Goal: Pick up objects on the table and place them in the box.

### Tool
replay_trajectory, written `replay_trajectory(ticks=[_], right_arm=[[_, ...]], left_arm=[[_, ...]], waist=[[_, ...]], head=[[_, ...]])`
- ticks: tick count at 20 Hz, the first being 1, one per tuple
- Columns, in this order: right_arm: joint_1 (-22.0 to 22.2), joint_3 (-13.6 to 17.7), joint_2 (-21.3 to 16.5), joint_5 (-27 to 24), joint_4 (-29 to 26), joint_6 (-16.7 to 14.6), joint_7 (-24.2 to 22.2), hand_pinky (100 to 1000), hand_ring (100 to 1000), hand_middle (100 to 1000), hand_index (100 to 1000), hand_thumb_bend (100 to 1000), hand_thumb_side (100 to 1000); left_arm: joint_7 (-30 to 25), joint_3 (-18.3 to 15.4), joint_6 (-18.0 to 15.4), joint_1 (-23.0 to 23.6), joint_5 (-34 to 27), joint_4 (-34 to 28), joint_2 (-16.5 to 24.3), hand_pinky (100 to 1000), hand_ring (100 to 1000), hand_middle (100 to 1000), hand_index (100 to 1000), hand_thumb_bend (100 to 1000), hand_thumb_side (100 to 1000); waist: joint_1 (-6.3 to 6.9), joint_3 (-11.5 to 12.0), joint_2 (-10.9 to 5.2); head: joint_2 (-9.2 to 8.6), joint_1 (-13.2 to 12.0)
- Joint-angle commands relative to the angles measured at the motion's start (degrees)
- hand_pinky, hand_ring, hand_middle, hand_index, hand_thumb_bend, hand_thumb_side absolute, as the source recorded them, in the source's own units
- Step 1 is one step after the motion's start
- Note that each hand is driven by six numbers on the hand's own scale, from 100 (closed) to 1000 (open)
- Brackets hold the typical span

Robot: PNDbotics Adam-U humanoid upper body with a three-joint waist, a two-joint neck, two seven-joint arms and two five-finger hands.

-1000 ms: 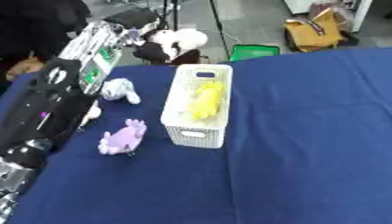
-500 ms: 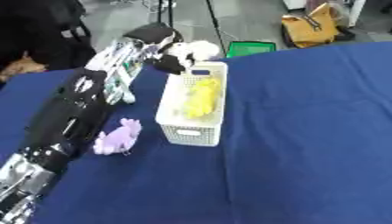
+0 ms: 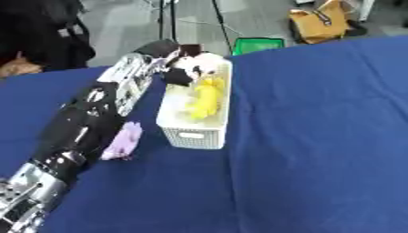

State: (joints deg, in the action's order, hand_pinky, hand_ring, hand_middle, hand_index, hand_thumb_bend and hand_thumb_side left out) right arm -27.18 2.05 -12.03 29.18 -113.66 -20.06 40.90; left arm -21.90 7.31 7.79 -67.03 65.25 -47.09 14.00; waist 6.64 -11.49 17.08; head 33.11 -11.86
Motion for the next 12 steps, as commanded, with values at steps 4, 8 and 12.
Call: replay_trajectory(ticks=[4,8,12], right_arm=[[-0.81,-0.10,-0.32,-0.35,-0.93,-0.11,-0.02,831,867,691,744,100,917],[-0.81,-0.10,-0.33,-0.41,-0.93,-0.08,-0.06,831,867,691,744,100,917],[-0.72,-0.11,-0.28,-0.45,-0.93,-0.06,-0.07,831,867,691,743,100,915]], left_arm=[[-1.74,-1.21,-2.38,-1.36,-1.43,1.19,0.11,579,655,706,809,266,736],[-4.37,-1.44,-3.74,-1.43,-2.37,1.74,0.18,680,792,838,920,377,775],[-6.12,-1.59,-4.46,-1.56,-2.33,1.55,0.15,741,852,914,972,459,794]], waist=[[-0.40,-0.18,-0.67],[-0.38,-0.31,-0.56],[-0.38,-0.23,-0.55]], head=[[-0.50,-0.21],[-0.53,-0.24],[-0.50,-0.26]])
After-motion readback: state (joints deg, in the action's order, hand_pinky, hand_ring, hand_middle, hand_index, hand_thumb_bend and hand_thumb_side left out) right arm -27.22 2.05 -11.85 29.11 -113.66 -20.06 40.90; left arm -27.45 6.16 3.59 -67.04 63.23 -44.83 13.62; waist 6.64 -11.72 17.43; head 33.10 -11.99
